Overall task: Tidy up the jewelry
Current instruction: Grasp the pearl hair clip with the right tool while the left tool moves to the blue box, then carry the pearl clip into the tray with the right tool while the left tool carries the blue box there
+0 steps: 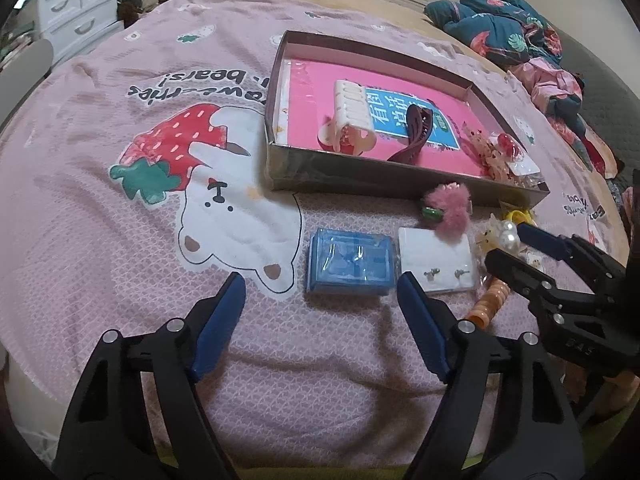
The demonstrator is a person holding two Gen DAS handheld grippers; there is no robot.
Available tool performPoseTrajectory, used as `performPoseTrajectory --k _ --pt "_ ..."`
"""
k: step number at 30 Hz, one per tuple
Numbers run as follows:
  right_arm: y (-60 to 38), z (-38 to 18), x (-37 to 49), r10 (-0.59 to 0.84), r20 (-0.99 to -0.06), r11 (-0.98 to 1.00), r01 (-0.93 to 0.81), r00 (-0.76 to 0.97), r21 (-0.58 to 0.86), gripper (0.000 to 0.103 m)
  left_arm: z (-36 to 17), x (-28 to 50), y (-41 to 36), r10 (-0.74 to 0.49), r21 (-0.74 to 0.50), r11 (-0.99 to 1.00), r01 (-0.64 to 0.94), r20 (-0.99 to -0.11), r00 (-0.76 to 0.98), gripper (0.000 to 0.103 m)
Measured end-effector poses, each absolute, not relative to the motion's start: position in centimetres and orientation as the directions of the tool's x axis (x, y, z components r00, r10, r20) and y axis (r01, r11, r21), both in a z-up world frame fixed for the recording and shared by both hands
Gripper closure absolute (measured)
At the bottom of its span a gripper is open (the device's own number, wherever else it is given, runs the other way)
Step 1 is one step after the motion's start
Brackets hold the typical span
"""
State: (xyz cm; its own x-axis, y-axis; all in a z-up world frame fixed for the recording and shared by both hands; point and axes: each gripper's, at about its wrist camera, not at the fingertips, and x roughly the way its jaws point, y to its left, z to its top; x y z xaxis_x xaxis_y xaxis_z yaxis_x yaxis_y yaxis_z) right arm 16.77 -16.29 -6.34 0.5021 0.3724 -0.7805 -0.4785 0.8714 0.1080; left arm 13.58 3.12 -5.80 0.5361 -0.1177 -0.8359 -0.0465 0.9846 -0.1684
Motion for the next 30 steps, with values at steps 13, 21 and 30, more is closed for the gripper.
performPoseTrajectory --k 13,21,30 --pt "-16.3 -6.9 17.3 0.406 -0.777 0.858 -0.493 0.481 0.143 0.061 -6.3 14.7 2.3 -0.126 -0.164 0.986 -0.027 -0.845 0.52 0.051" --pt "-17.5 -6.0 17.0 0.411 -0.761 0.865 -0.478 0.502 0.152 0.061 -6.0 14.7 1.6 -0.123 -0.149 0.989 -0.008 -0.842 0.525 0.067" --pt "-17.7 -4.6 16.2 0.429 -0.742 0.858 -0.49 0.515 0.156 0.061 -4.1 13.6 2.2 -0.128 -0.164 0.986 -0.015 -0.818 0.561 0.067"
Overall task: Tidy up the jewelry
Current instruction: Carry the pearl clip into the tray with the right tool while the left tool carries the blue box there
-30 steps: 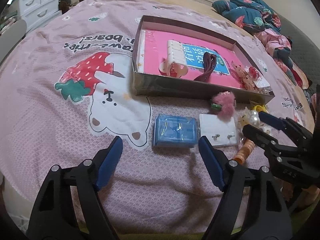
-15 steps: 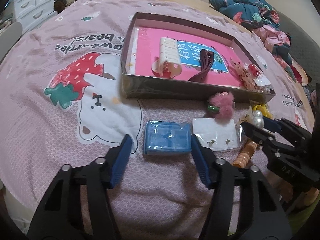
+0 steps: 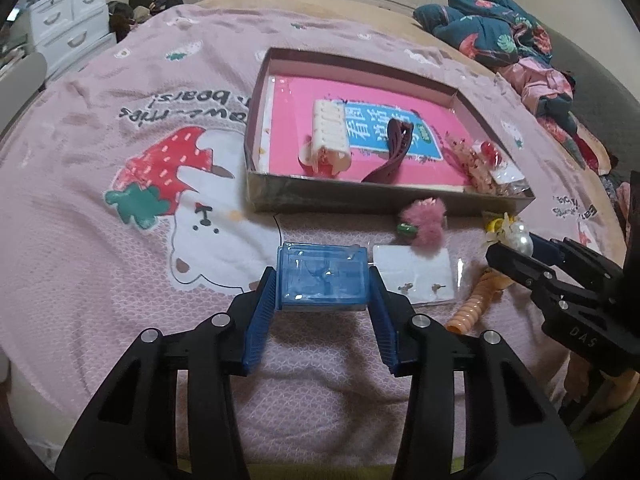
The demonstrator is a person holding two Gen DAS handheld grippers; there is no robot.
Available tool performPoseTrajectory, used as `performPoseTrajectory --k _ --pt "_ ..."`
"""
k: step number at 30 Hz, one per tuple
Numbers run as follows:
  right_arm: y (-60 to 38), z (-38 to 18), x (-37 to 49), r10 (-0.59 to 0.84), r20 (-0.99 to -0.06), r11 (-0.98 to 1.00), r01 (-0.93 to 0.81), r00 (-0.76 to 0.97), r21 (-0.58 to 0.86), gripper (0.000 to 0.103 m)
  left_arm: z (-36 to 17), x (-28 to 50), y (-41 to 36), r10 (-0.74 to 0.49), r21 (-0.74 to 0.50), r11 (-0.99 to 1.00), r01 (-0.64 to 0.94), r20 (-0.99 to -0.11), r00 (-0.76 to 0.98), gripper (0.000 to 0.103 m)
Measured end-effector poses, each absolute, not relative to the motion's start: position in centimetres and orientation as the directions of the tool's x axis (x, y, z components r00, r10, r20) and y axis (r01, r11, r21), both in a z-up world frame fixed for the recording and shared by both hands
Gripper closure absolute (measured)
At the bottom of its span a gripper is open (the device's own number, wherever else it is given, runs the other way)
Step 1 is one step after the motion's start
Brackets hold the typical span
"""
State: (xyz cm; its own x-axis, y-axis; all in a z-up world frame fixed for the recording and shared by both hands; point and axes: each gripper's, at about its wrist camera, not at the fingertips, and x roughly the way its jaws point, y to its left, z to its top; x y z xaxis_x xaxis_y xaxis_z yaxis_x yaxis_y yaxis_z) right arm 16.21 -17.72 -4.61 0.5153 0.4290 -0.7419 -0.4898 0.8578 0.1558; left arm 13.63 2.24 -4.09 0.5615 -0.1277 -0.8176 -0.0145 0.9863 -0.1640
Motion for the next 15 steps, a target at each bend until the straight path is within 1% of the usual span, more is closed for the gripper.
performPoseTrajectory --k 15 --pt "-19.0 -2.3 15.6 0.434 -0.711 0.864 -0.479 0.553 0.155 0.061 -1.1 13.7 1.2 -0.145 -0.178 0.984 0.006 -0.78 0.609 0.067"
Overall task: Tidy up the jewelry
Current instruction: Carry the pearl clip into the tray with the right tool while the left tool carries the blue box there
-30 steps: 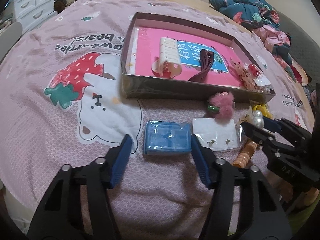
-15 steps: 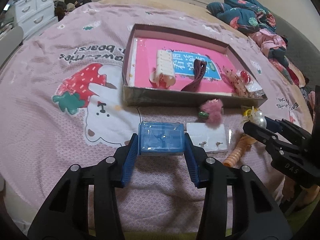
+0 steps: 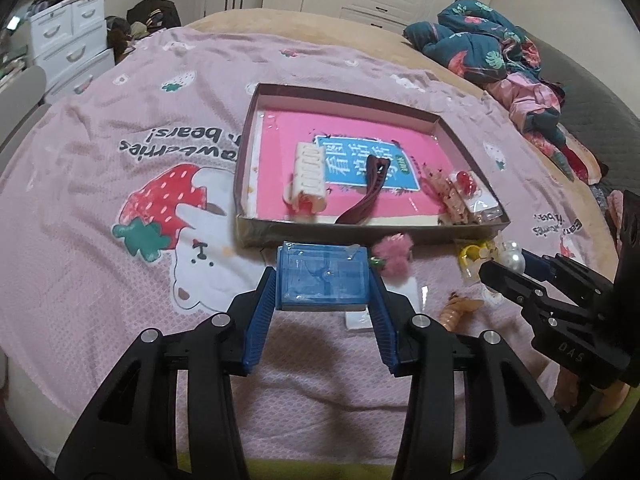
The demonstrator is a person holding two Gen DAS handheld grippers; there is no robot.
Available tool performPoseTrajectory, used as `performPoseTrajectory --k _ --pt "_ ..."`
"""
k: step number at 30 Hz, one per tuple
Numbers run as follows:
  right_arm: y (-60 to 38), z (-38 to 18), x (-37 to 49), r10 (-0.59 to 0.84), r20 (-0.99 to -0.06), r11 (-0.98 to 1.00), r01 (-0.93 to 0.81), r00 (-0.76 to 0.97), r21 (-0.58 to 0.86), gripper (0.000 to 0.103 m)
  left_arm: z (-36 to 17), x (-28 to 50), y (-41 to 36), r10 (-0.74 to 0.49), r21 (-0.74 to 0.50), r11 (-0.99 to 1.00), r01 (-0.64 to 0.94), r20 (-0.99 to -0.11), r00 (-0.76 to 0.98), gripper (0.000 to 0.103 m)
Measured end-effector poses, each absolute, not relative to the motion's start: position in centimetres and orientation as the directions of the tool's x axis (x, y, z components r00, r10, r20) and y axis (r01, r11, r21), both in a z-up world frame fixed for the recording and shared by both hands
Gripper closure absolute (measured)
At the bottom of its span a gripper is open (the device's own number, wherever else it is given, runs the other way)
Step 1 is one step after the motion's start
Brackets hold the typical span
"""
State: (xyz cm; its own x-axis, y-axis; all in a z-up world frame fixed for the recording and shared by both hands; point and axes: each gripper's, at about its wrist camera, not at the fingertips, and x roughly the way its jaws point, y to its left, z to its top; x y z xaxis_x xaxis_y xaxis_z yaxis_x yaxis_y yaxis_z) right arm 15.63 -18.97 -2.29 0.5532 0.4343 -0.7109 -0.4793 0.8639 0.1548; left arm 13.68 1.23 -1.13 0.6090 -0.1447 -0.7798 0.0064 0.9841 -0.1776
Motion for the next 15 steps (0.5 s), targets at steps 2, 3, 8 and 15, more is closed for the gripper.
performPoseTrajectory --k 2,3,8,15 --pt "-19.3 -2.1 15.6 0.432 -0.707 0.867 -0.474 0.56 0.155 0.061 -1.0 13.8 1.0 -0.148 -0.179 0.984 0.01 -0.778 0.61 0.067" --pt "-19.6 -2.0 15.6 0.43 -0.705 0.869 -0.471 0.564 0.153 0.061 -1.0 13.8 0.8 -0.149 -0.179 0.984 0.012 -0.778 0.61 0.067" --pt "-20.5 -1.6 15.6 0.418 -0.699 0.879 -0.453 0.581 0.15 0.061 -0.7 14.2 0.2 -0.154 -0.177 0.984 0.023 -0.776 0.611 0.067" --pt "-21.6 -1.4 15.8 0.406 -0.692 0.889 -0.433 0.596 0.149 0.061 0.0 15.0 -1.0 -0.163 -0.174 0.984 0.043 -0.768 0.62 0.067"
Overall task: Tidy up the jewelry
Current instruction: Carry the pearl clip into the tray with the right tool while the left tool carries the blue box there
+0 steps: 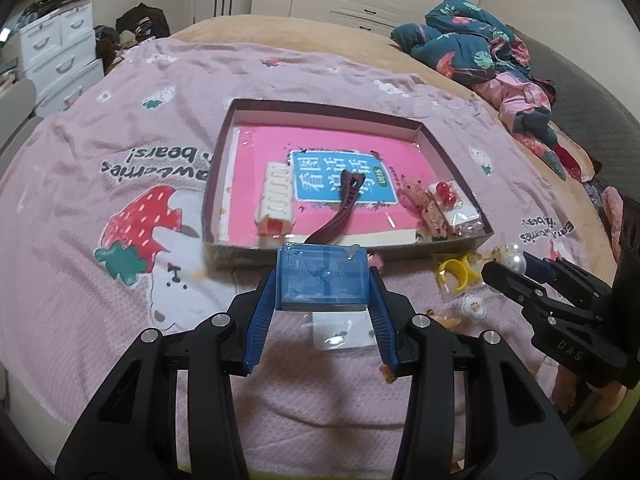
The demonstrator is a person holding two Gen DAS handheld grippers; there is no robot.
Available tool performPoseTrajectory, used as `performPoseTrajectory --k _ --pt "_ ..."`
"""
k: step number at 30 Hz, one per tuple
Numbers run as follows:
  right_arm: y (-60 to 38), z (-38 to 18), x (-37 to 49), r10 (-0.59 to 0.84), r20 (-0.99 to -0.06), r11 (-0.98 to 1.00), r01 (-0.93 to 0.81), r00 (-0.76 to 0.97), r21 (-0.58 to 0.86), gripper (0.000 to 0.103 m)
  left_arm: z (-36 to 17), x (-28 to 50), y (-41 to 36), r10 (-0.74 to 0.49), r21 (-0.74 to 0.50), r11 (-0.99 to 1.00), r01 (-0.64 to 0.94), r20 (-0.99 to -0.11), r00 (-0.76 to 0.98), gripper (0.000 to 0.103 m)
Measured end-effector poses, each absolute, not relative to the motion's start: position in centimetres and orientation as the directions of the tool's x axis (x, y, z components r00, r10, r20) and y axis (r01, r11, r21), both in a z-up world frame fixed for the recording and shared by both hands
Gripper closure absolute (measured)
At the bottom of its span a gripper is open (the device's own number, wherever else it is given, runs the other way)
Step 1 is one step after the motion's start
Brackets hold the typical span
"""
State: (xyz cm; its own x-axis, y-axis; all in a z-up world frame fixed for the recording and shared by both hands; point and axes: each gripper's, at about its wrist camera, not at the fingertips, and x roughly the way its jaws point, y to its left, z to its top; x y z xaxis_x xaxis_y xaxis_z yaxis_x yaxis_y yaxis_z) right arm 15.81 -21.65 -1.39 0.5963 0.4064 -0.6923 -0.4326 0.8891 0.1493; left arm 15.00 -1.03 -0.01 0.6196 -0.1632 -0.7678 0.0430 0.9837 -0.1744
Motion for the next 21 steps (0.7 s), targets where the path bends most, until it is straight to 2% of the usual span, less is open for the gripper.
performPoseTrajectory --k 21 --pt "-25.8 -1.7 18.3 0.335 -0.696 0.93 -0.342 0.635 0.136 0.061 -0.4 19.3 -5.1 -0.223 -0.192 0.975 0.115 -0.771 0.597 0.067"
